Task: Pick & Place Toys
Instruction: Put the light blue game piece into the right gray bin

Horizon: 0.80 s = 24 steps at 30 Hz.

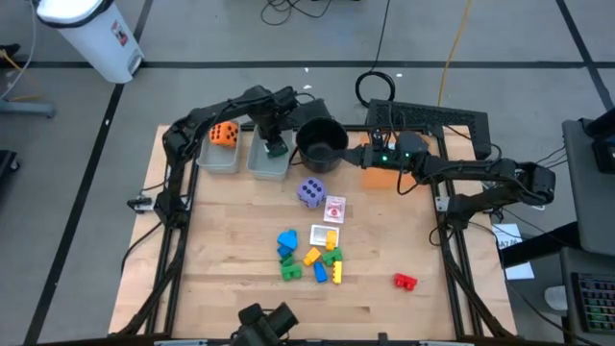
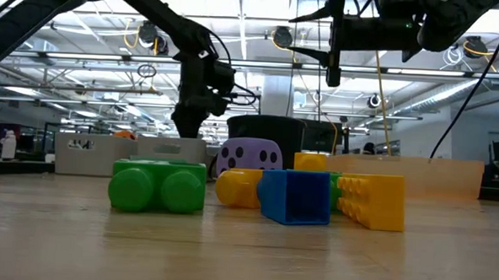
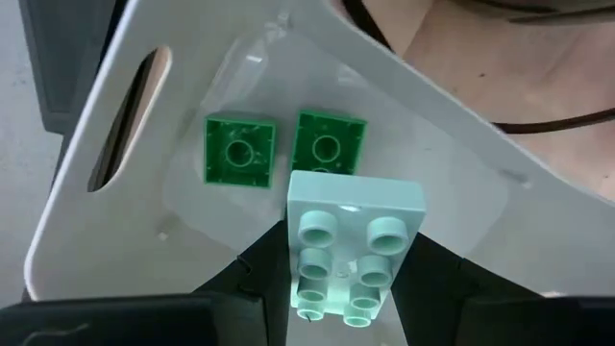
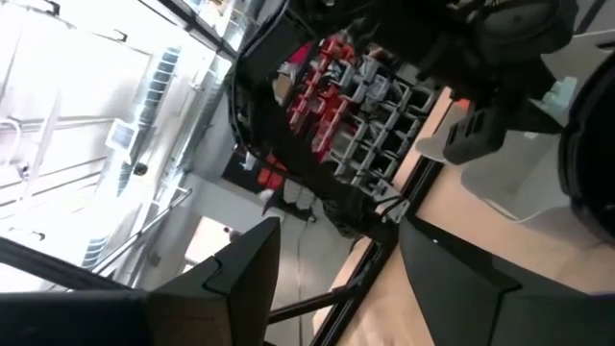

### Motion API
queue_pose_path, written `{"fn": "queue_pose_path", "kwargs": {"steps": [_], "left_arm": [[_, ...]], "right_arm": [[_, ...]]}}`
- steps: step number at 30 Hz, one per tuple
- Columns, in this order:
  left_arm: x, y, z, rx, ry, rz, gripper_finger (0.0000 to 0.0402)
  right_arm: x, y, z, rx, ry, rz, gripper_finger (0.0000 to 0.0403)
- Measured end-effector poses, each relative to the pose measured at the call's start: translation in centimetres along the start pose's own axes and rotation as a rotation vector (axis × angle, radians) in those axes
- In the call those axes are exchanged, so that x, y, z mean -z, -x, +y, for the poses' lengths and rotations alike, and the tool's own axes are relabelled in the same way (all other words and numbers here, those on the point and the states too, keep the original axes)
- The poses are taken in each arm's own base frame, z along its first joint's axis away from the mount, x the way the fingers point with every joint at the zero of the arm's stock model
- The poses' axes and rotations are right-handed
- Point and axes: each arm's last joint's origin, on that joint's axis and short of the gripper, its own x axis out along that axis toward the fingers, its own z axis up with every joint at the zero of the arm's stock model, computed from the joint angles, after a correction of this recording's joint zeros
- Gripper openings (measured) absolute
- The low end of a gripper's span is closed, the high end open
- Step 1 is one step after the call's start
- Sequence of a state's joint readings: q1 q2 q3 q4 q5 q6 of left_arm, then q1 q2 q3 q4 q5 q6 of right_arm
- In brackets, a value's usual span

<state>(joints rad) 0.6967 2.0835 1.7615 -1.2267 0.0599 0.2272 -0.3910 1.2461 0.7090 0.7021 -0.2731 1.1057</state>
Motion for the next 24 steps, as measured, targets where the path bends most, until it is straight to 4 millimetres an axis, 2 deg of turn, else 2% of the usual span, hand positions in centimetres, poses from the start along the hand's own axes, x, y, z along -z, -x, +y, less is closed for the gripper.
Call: {"fn": "queue_pose_path", "kwargs": {"steps": [12,21,24], "left_arm": [[-0.5,-1.7,-0.5,-0.023,-0.023,0.050,0.0138],[-0.8,-3.0,-0.4,-0.008,-0.015,0.082,0.0139],[-0.8,-3.3,-0.4,-0.006,-0.015,0.089,0.0152]], "right_arm": [[-1.4,0.5,-0.8,-0.003,0.003,0.031,0.0208],[-1.3,0.5,-0.8,-0.007,0.002,0.054,0.0208],[-1.2,0.6,-1.0,0.004,-0.005,0.060,0.0208]]}}
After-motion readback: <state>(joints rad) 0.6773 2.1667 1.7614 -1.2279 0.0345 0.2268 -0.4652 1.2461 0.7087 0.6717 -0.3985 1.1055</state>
